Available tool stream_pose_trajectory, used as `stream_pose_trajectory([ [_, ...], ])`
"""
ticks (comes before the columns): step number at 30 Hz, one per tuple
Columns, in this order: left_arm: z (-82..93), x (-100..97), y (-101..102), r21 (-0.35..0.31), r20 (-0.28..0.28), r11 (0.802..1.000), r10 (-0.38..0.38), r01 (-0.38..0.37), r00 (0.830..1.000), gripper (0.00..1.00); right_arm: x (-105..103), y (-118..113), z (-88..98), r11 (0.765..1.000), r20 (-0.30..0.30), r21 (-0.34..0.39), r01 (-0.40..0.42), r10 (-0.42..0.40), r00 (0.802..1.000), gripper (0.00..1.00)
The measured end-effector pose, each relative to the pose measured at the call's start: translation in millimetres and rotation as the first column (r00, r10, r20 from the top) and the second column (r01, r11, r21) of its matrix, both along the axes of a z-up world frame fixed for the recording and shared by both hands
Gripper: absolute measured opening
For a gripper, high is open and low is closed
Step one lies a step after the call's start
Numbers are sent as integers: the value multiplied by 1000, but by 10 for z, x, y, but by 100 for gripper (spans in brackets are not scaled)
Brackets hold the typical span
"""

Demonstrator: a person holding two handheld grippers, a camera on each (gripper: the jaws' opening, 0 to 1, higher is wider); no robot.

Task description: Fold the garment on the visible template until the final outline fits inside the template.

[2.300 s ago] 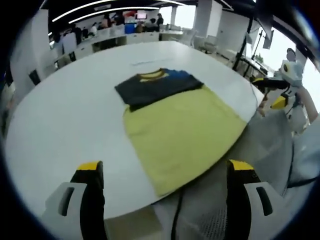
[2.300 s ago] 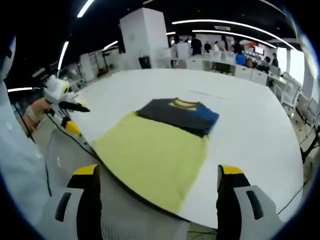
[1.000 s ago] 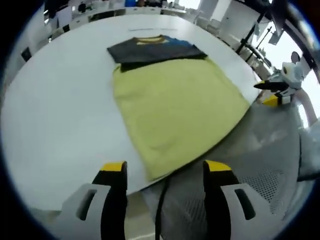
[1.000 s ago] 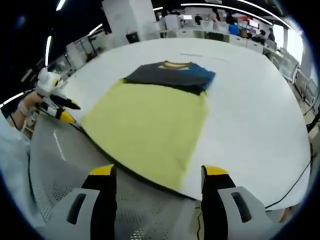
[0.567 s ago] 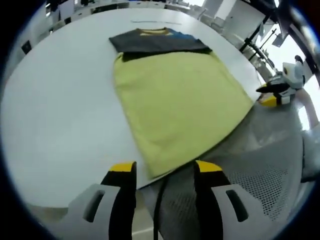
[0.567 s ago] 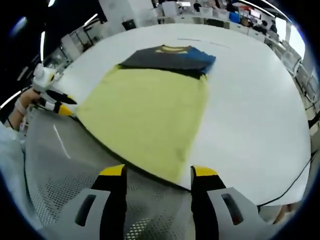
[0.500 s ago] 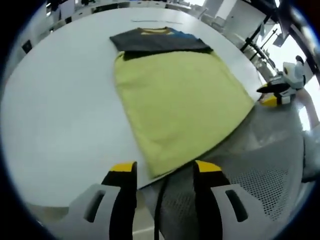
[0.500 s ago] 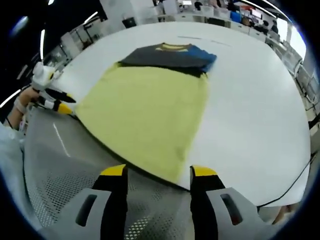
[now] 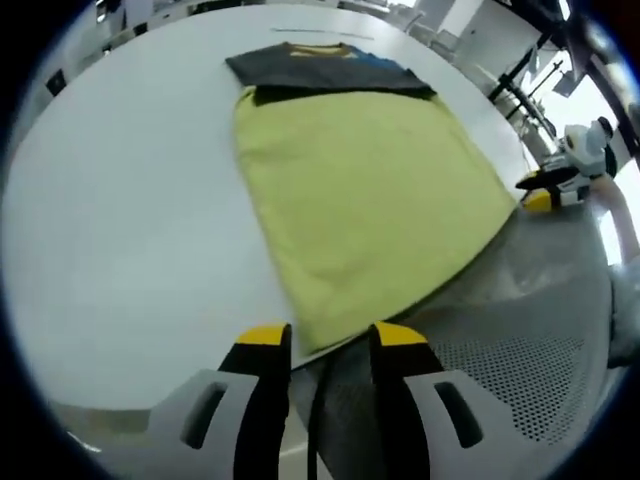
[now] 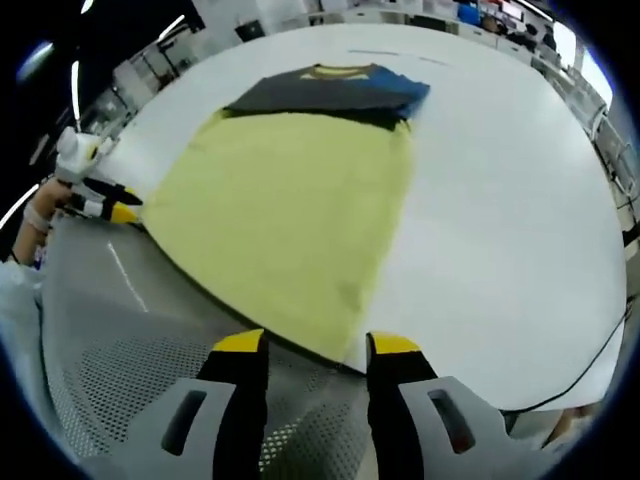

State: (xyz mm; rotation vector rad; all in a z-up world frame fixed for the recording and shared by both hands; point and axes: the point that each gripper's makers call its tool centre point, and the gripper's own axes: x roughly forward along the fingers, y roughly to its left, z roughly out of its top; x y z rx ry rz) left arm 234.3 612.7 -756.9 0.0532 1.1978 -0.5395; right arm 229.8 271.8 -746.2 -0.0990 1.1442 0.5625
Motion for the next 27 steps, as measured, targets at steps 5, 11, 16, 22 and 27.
stream_pose_trajectory([
  [5, -9, 12, 21, 3, -3, 1000, 3, -3, 1000, 27, 2, 5, -55, 1000, -19, 2, -6, 6, 1000, 35],
  [11, -26, 13, 47, 14, -11, 1000, 1, -1, 1000, 24, 0, 3, -114, 1000, -36, -3, -10, 10, 999, 35],
  [16, -38, 10, 55, 16, -14, 1000, 2, -2, 1000, 25, -6, -18, -144, 1000, -42, -12, -9, 8, 999, 35],
  [22, -65, 5, 67, 18, -25, 1000, 7, -6, 1000, 22, -16, -34, -172, 1000, -52, -14, -8, 7, 999, 34],
  [27, -68, 11, 75, 19, -26, 1000, 17, -16, 1000, 18, -7, -50, -198, 1000, -51, -17, -5, 4, 999, 31],
])
